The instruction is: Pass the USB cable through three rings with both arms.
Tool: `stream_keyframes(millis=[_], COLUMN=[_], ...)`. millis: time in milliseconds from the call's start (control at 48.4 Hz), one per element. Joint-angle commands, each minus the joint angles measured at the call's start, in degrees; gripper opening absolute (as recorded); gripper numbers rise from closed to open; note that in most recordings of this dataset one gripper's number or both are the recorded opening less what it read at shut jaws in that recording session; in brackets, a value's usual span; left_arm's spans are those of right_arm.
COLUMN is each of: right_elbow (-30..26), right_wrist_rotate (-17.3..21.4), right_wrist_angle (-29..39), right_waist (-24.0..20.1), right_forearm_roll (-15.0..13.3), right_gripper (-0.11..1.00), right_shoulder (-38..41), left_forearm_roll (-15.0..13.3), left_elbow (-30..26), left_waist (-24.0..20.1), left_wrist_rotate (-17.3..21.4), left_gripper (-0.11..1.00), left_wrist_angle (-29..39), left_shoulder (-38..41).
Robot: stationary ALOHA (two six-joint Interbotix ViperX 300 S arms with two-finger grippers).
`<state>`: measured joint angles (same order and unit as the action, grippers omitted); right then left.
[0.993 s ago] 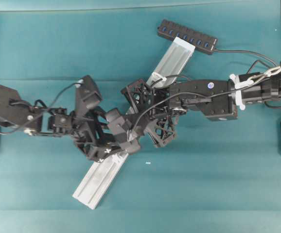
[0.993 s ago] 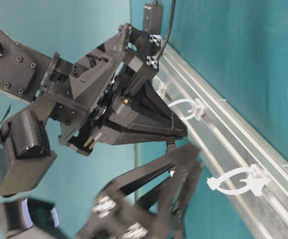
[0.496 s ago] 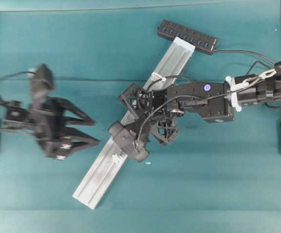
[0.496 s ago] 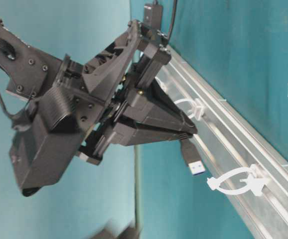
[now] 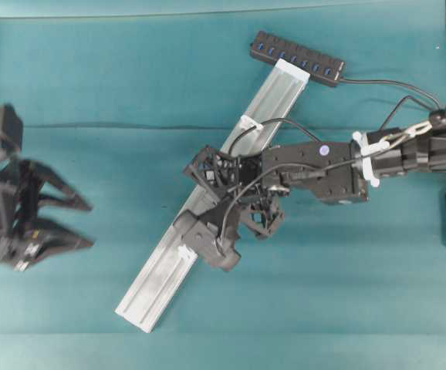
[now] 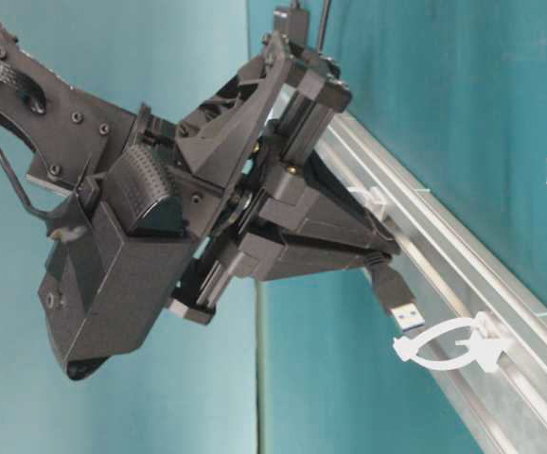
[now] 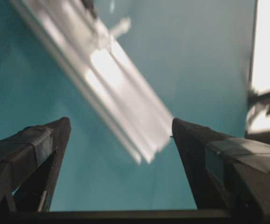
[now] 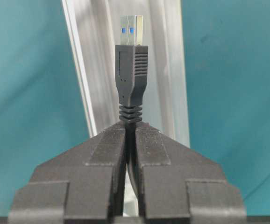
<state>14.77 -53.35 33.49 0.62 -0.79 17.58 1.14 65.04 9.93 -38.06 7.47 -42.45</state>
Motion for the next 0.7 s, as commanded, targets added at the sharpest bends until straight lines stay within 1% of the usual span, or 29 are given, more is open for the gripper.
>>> stream_keyframes(millis=[0,434,683], right_elbow=[-0.53,-2.72,-2.72], right_wrist_rotate=[-0.53,-0.44,-0.53], right_wrist_angle=[-0.35,-0.09,-0.26], right_waist=[-0.7,-2.29,-2.81], right_forearm_roll=[-0.09,-0.09,0.0], right_gripper=[0.05,0.05,0.05], right_shoulder=[0.35,1.76,1.93], left_forearm_roll=[0.09,0.09,0.09], left_elbow=[-0.62,-0.62,-0.62], left_waist=[0.88,0.88,0.88], left_wrist_rotate=[0.09,0.18,0.18], left_gripper=[0.94,0.94,0.94], left_wrist_angle=[0.26,-0.7,-0.7], left_shoulder=[0.62,2.64,2.55])
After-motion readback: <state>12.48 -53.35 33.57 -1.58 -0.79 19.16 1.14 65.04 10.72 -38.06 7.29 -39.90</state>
